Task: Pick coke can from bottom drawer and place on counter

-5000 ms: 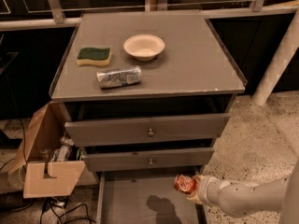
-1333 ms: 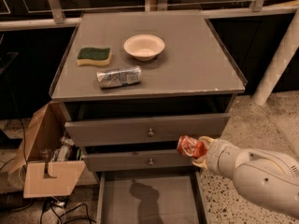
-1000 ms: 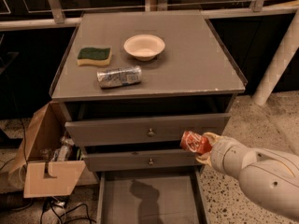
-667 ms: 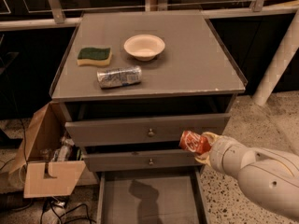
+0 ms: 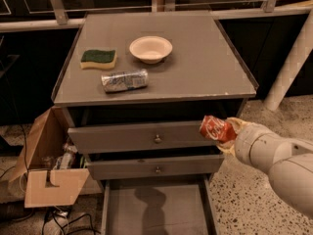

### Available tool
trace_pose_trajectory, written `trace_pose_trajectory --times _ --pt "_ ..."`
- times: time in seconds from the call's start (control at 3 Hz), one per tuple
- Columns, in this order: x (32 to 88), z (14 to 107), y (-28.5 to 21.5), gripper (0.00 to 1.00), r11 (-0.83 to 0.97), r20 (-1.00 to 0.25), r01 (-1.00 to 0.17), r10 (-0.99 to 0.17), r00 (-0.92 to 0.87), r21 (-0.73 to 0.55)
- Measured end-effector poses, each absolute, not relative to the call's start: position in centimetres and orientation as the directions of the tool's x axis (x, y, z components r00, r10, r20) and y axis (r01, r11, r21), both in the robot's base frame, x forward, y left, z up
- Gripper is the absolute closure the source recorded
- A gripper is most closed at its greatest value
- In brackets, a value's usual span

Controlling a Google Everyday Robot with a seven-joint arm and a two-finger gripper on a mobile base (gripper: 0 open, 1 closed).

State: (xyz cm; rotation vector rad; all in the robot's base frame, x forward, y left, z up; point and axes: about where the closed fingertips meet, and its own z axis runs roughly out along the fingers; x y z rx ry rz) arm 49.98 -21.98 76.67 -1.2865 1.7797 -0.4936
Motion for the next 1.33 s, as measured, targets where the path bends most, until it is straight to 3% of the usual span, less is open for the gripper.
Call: trace_pose_trajectory --times 0.67,1.33 --pt "50.4 77.5 -21.9 1.0 0.41 -0.43 -0.549 -0.897 -0.099 -0.728" --pt "52.9 85.5 -24.1 1.0 0.417 -0.429 -0.431 -0.9 -0.076 -0.8"
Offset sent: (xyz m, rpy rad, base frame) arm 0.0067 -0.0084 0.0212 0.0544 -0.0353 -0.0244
